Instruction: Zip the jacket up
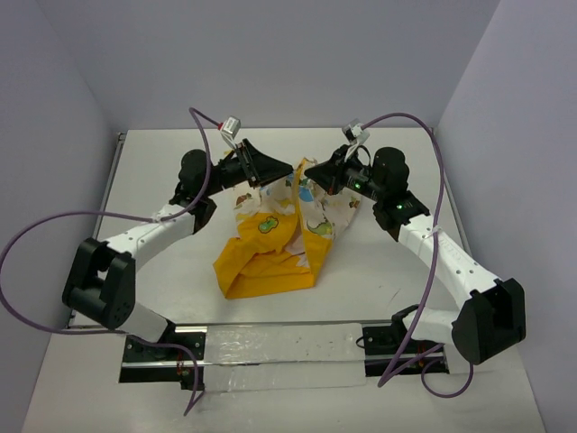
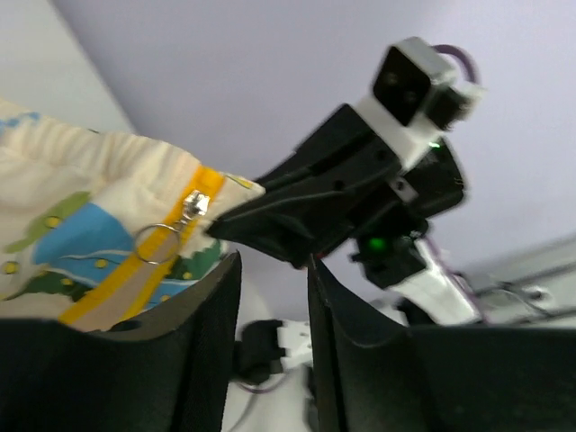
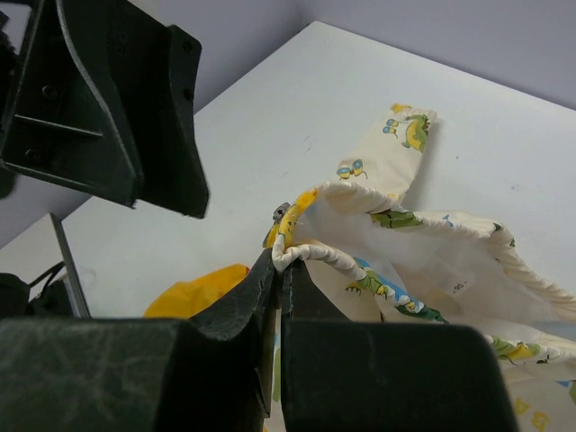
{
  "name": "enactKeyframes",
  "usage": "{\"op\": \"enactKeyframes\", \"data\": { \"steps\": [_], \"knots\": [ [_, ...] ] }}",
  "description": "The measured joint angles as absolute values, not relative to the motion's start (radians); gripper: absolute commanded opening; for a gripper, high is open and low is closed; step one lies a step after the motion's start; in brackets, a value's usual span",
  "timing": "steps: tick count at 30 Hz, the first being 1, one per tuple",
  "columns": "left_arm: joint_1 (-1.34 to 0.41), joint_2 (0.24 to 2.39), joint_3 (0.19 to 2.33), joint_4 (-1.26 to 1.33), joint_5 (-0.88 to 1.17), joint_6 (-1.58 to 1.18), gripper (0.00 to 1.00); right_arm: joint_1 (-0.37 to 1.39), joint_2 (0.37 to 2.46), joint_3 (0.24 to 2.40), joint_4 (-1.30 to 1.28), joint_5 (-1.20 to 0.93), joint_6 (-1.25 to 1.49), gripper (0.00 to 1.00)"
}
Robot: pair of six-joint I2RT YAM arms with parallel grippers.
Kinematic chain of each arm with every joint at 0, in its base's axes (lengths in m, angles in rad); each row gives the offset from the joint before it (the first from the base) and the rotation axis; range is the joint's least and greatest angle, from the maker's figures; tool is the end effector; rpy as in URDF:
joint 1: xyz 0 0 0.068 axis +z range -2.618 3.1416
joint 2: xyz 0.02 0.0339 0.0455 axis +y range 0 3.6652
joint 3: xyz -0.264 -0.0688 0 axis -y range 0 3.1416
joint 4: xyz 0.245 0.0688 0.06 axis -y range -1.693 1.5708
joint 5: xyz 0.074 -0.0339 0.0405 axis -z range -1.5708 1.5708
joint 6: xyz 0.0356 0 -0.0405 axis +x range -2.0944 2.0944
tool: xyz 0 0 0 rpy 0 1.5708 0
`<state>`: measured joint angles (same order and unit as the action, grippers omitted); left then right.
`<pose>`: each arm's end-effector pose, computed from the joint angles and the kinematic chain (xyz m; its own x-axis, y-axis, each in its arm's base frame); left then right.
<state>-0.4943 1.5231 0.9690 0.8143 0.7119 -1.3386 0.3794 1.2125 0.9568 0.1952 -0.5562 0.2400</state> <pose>0.2926 -0.1841 0.3253 -0.8382 -0.3852 -0.3859 0.4309 -0.0343 -0.9017 0.2565 0.1225 0.3505 -0.2457 0.1194 -0.9620 -0.7677 0.5820 0.2683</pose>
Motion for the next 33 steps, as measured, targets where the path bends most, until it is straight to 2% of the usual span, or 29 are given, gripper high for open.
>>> {"op": "enactKeyframes", "data": {
  "steps": [2, 5, 12, 21, 33],
  "knots": [
    [-0.509, 1.476, 1.015, 0.607, 0.65, -1.186, 0.47, 0.379, 1.212, 0.956, 0.193, -0.553, 0.238, 0.0],
    [-0.526, 1.409, 1.067, 0.402, 0.573, -1.01, 0.57, 0.379, 1.211, 0.955, 0.19, -0.544, 0.236, 0.0],
    [-0.529, 1.369, 1.064, 0.268, 0.523, -0.885, 0.56, 0.379, 1.201, 0.946, 0.185, -0.539, 0.237, 0.0],
    [-0.529, 1.501, 0.883, 0.605, 0.592, -1.154, 0.57, 0.379, 1.194, 0.943, 0.184, -0.539, 0.237, 0.0],
    [-0.529, 1.588, 0.865, 0.976, 0.607, -1.385, 0.57, 0.379, 1.187, 0.942, 0.178, -0.539, 0.237, 0.0]
  ]
}}
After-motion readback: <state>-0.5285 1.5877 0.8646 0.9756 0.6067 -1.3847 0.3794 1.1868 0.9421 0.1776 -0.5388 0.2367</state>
